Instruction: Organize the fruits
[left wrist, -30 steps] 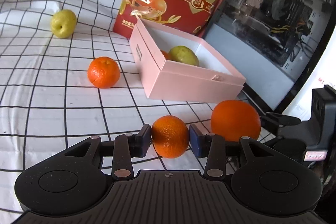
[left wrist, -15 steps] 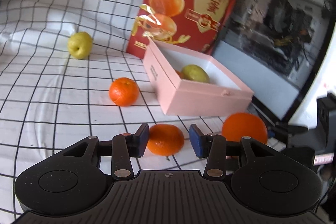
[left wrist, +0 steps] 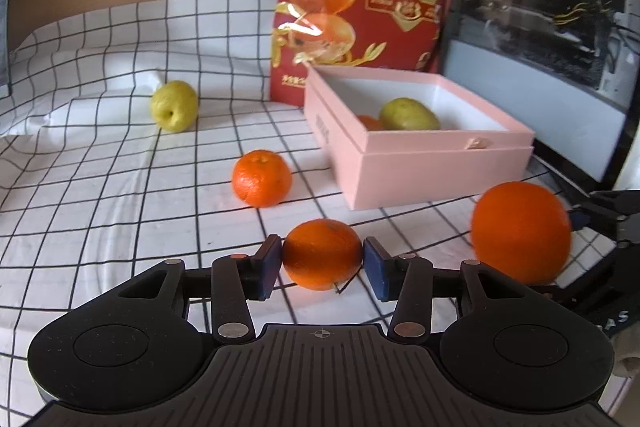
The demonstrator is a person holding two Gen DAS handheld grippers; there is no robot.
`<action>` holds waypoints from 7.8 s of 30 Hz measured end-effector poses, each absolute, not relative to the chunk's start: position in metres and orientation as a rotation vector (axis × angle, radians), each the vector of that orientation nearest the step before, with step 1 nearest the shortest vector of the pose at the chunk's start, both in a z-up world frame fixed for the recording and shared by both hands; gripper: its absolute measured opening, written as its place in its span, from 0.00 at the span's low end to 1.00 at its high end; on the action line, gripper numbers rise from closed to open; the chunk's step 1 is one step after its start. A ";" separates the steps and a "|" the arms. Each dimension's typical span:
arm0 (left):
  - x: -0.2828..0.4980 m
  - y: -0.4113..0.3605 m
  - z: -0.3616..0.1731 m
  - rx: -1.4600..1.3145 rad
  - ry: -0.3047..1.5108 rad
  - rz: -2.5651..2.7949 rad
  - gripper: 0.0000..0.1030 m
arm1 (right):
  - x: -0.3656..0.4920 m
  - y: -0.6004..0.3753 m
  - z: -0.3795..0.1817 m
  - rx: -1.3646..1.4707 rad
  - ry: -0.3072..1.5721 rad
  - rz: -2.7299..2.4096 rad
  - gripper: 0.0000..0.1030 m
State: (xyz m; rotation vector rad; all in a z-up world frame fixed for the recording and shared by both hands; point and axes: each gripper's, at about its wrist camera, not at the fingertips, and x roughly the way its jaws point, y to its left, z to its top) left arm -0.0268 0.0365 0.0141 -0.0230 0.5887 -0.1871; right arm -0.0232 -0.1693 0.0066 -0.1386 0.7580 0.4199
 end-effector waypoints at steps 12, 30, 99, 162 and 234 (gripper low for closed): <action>-0.014 0.036 0.005 -0.075 0.622 -0.212 0.49 | -0.024 -0.169 0.007 -0.139 0.759 0.421 1.00; -0.003 0.044 0.008 -0.140 0.633 -0.226 0.49 | -0.024 -0.170 0.007 -0.140 0.759 0.422 1.00; -0.064 0.165 -0.004 -0.545 0.417 -0.041 0.48 | -0.019 -0.059 0.048 -0.328 0.805 0.569 0.51; -0.061 0.035 -0.006 -0.202 0.544 -0.308 0.48 | -0.072 -0.213 0.038 -0.201 0.496 0.093 0.45; 0.197 -0.035 0.059 -0.100 0.806 -0.305 0.48 | 0.107 -0.171 0.202 -0.038 0.558 0.131 0.68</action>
